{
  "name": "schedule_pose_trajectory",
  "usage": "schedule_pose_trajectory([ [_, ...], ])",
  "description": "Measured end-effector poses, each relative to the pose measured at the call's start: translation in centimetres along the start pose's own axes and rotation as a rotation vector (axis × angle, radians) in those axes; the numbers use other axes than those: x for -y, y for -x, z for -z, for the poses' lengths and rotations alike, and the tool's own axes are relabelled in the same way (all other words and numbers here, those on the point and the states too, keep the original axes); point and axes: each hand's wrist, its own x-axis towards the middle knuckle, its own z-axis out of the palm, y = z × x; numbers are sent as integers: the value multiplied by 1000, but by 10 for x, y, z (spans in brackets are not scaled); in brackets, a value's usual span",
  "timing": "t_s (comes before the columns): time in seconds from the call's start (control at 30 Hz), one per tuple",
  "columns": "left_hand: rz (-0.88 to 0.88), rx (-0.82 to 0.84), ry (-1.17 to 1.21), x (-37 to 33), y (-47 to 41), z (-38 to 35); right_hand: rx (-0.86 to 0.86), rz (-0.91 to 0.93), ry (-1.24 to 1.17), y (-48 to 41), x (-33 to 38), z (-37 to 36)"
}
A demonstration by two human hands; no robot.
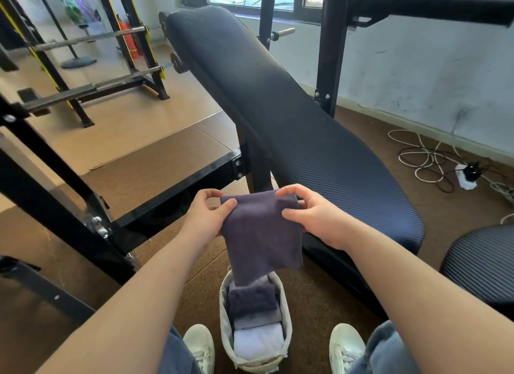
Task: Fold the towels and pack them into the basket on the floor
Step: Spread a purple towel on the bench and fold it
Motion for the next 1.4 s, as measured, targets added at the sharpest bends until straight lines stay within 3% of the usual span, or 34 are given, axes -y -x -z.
schedule_pose_trajectory([
  [0.17,-61,105,13,-4,2,-1,-208,19,43,-10,-6,-4],
  [0.27,-136,180,-210,0,2,0,-159,14,72,-9,-7,0],
  [0.33,-167,189,-357,0,5,0,-166,15,222,-9,-6,-1],
  [0.53,-379,192,-565,6,10,3,-216,82,438,-7,-8,-5],
  [0.9,-384,144,-447,3,10,5,-265,106,580,0,-3,-5],
  [1.13,-400,125,-427,4,8,5,-248,54,574,-6,-1,-3],
  [1.4,-346,145,-238,1,7,7,-176,15,148,-7,-4,10],
])
